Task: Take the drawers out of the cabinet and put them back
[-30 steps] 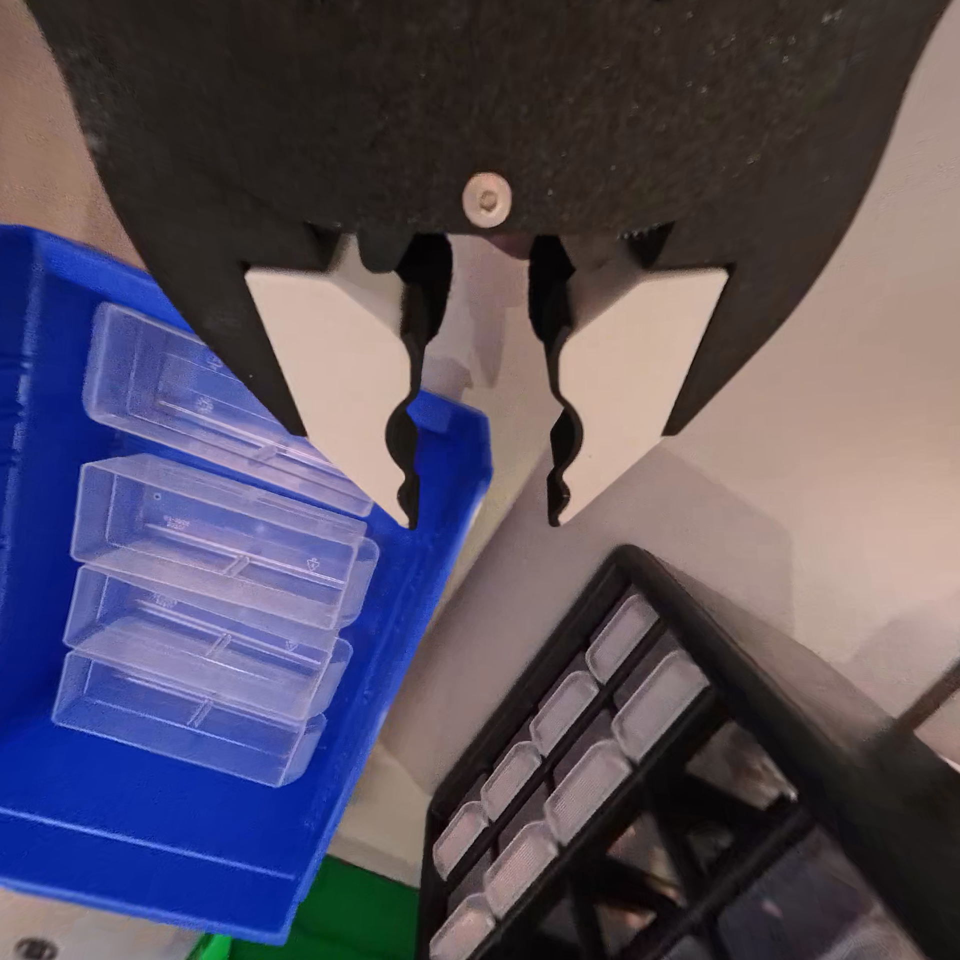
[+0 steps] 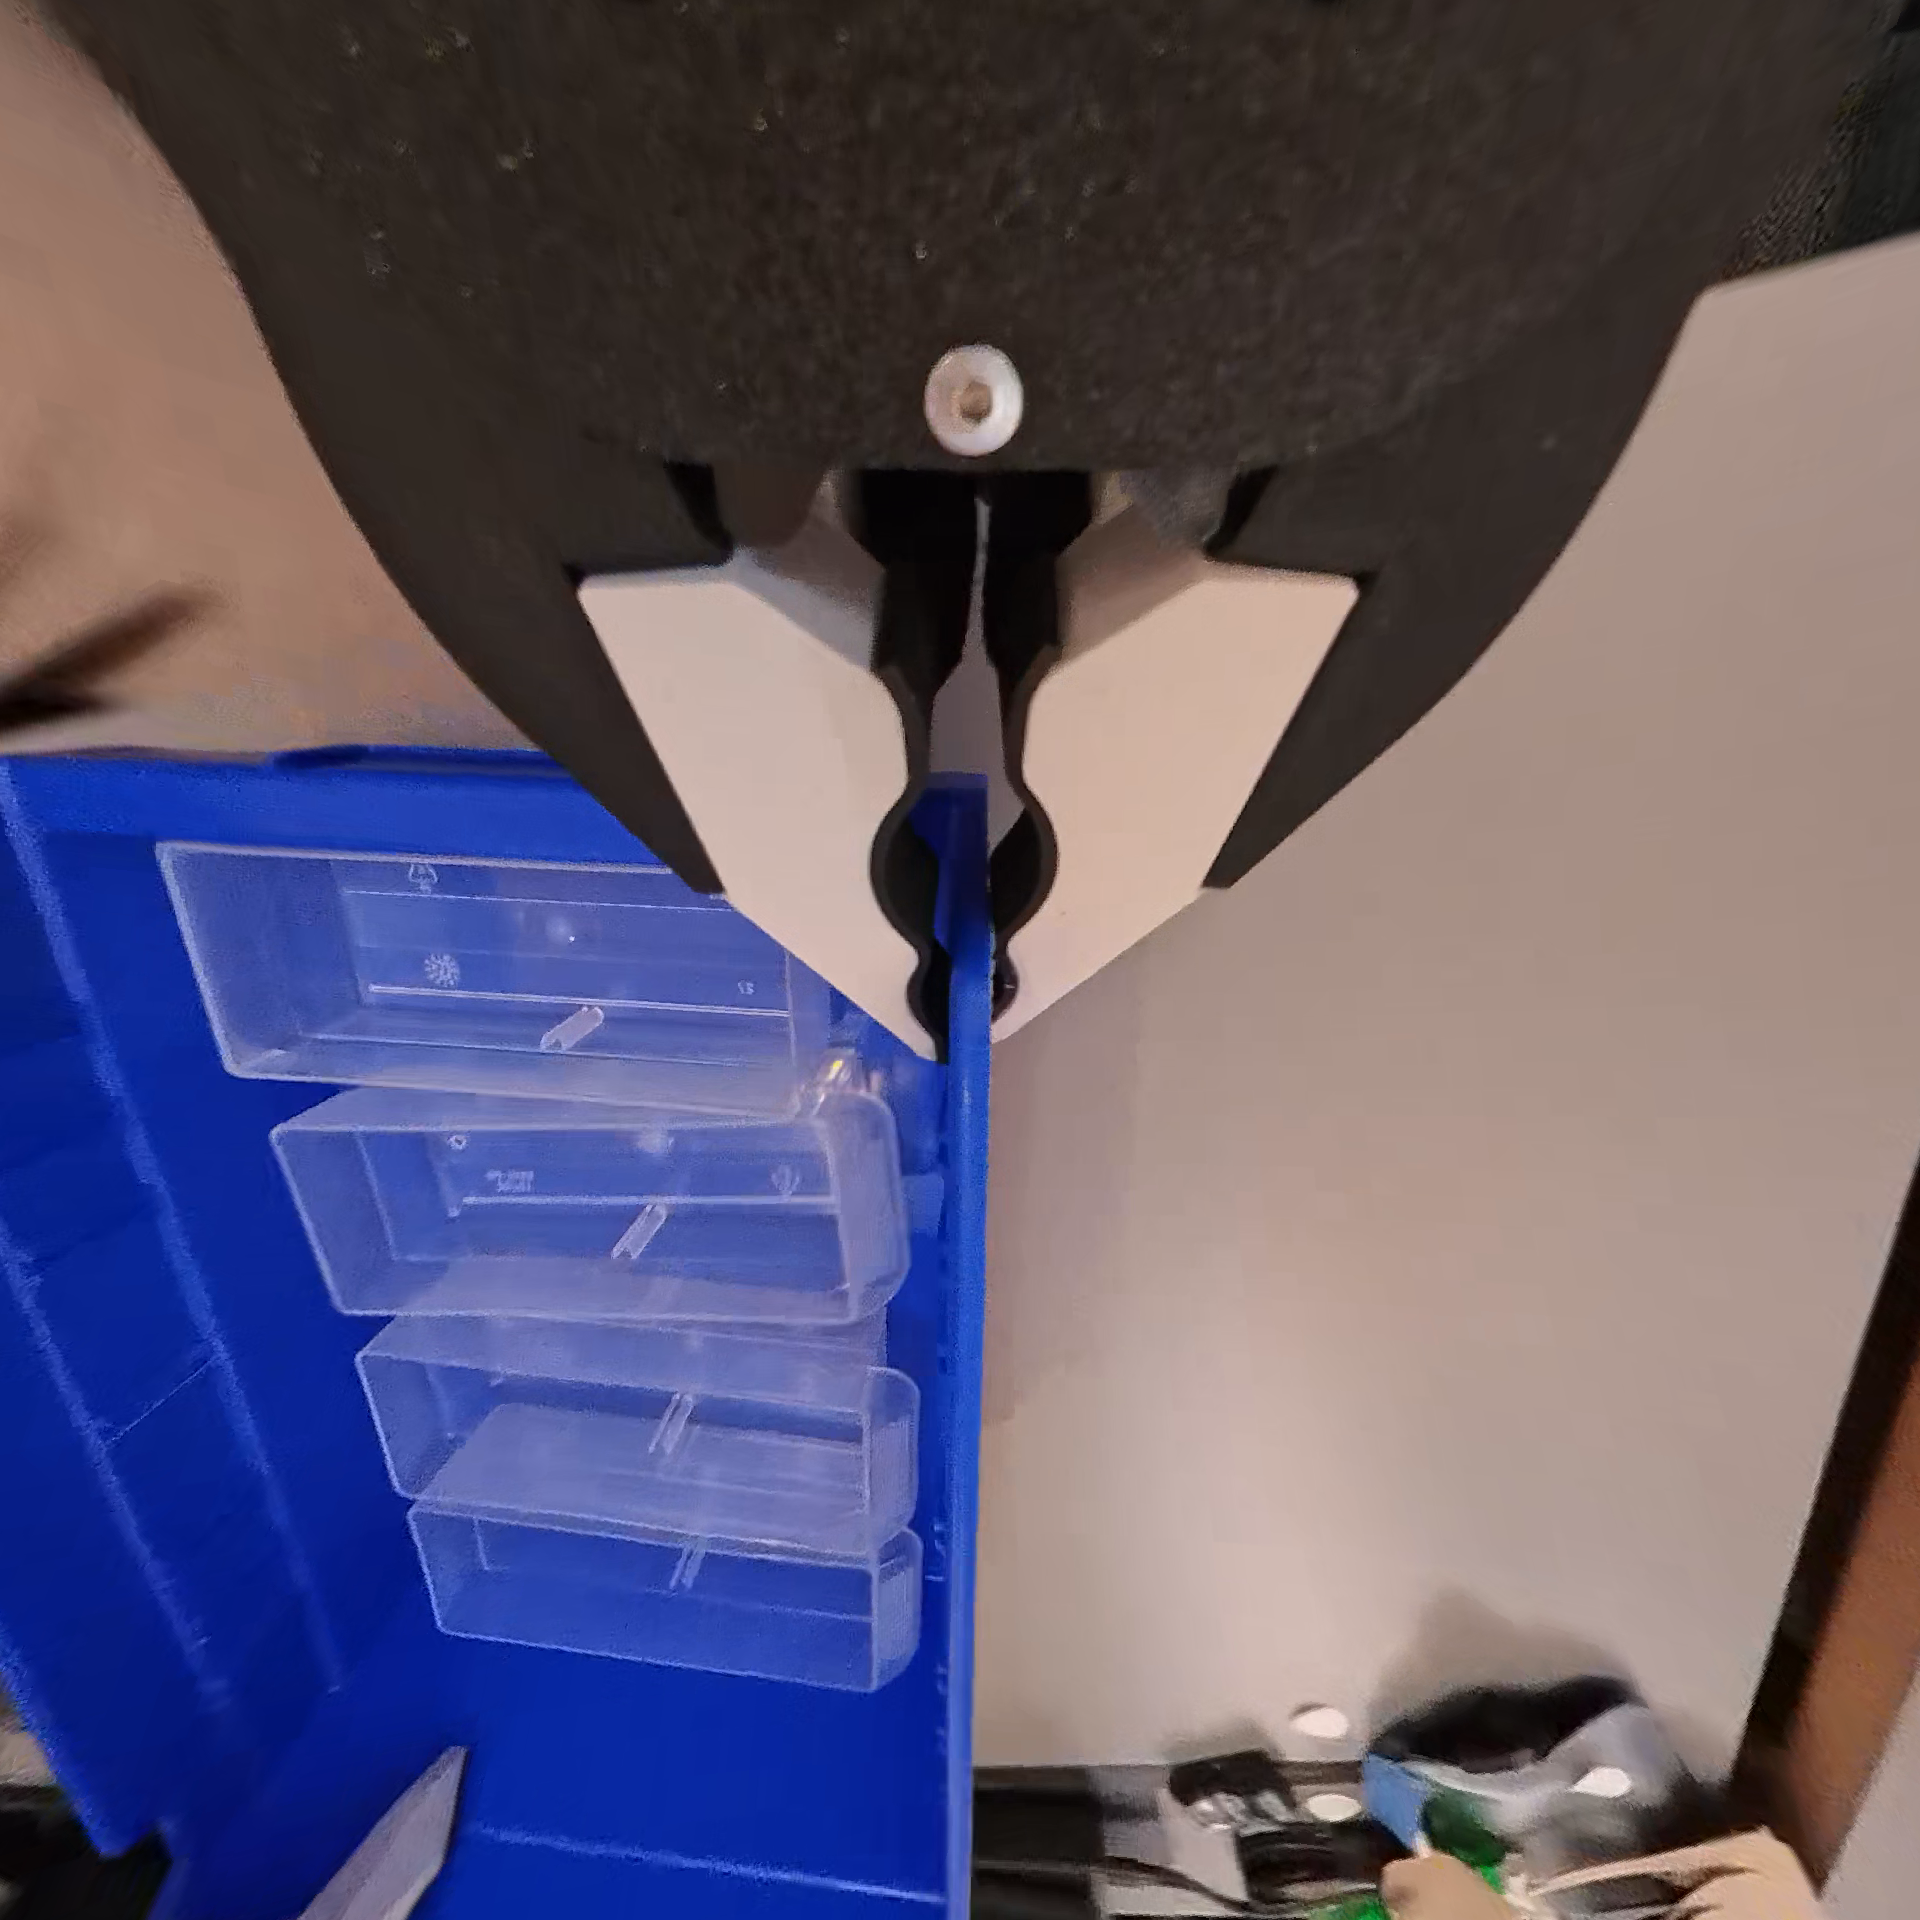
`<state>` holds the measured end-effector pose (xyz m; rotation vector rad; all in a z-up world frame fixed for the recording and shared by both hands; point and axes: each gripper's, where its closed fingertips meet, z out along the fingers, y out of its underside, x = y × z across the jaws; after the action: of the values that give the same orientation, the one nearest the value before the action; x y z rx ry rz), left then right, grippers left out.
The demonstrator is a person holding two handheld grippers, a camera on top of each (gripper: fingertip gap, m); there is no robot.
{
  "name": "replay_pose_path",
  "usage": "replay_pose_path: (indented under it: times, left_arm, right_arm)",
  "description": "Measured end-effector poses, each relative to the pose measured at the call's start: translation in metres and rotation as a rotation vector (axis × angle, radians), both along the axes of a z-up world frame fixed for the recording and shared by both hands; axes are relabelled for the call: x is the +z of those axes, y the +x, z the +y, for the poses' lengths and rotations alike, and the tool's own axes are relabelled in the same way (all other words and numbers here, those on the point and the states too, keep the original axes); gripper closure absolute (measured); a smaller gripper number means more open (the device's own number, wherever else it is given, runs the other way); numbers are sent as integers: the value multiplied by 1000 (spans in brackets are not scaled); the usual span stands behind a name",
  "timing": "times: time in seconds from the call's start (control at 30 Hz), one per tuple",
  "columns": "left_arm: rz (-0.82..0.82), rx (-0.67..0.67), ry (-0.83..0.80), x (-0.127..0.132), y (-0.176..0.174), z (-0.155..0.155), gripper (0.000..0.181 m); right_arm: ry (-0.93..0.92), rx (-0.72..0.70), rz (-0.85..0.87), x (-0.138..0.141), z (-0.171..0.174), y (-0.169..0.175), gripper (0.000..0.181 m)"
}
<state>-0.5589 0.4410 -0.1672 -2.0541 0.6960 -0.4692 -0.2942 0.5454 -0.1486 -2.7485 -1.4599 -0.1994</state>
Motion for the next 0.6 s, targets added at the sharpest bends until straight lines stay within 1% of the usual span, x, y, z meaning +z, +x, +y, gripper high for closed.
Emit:
replay_pose_path:
  times: [0.03, 0.13, 0.23, 0.3, 0.37, 0.47, 0.5, 0.53, 0.6]
  left_arm:
    - [5, 16, -3, 0, 9, 12, 181]
    - [20, 50, -12, -2, 46, 45, 181]
    - [67, 54, 4, -7, 80, 71, 181]
    - [59, 89, -19, -13, 91, 85, 181]
    - [59, 129, -25, -21, 95, 96, 181]
    - [54, 147, -6, -27, 99, 101, 181]
    - [59, 147, -7, -27, 98, 101, 180]
    - [57, 149, -4, -27, 98, 102, 180]
    - [35, 142, 4, -26, 97, 104, 180]
  right_arm:
    - [-31, 2, -35, -5, 19, 10, 174]
    - [-94, -44, -53, -16, 68, 40, 173]
    - [-135, -96, -65, -28, 104, 64, 174]
    - [-136, -87, -64, -36, 123, 69, 174]
    - [-127, -58, -57, -37, 139, 68, 175]
    - [-84, 31, -74, -37, 152, 66, 172]
    - [-62, 64, -94, -36, 154, 65, 168]
    - [-6, 100, -138, -32, 160, 69, 151]
    - [114, 161, -192, -9, 165, 72, 133]
